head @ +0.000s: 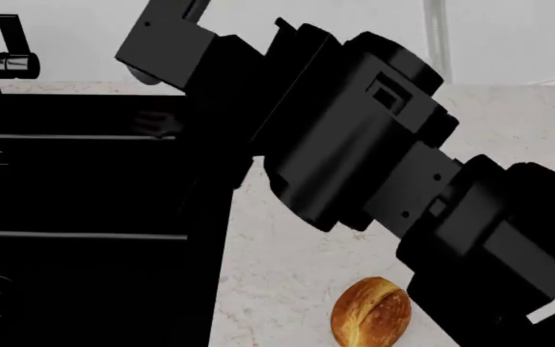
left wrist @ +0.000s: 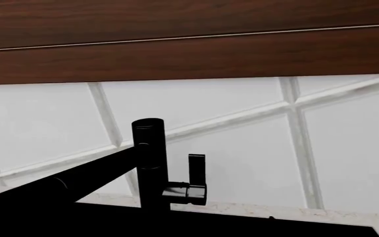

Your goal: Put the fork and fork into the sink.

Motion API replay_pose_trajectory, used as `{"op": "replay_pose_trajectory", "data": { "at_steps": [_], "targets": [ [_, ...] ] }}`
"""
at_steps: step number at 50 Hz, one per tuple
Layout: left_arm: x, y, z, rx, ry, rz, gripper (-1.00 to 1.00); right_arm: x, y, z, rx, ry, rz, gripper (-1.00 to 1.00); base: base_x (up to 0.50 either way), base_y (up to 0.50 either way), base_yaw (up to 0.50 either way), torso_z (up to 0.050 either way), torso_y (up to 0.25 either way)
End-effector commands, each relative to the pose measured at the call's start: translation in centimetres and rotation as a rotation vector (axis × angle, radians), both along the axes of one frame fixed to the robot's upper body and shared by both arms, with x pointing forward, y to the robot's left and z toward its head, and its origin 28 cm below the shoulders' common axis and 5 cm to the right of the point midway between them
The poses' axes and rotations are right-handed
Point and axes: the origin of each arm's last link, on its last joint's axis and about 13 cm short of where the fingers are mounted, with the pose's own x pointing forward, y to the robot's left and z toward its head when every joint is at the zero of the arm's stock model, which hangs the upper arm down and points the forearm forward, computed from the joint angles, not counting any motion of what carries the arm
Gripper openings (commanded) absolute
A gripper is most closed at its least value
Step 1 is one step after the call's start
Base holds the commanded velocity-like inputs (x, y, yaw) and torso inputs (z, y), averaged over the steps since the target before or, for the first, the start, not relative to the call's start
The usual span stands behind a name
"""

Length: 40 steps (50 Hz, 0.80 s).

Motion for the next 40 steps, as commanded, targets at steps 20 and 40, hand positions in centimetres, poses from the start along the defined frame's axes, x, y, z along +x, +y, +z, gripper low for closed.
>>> {"op": "replay_pose_trajectory", "data": {
  "at_steps": [20, 40],
  "targets": [
    [0.1, 0.1, -0.5, -0.009, 0.005, 0.000, 1.00, -1.8, 6.8, -3.0, -0.140, 0.082, 0.328, -1.00, 0.00, 0.00, 0.00, 0.000, 0.000],
    [0.2, 0.1, -0.7, -0.011, 0.008, 0.000, 1.00, -3.6, 7.3, -6.1, -0.231, 0.124, 0.427, -1.00, 0.00, 0.00, 0.00, 0.000, 0.000]
  ]
}}
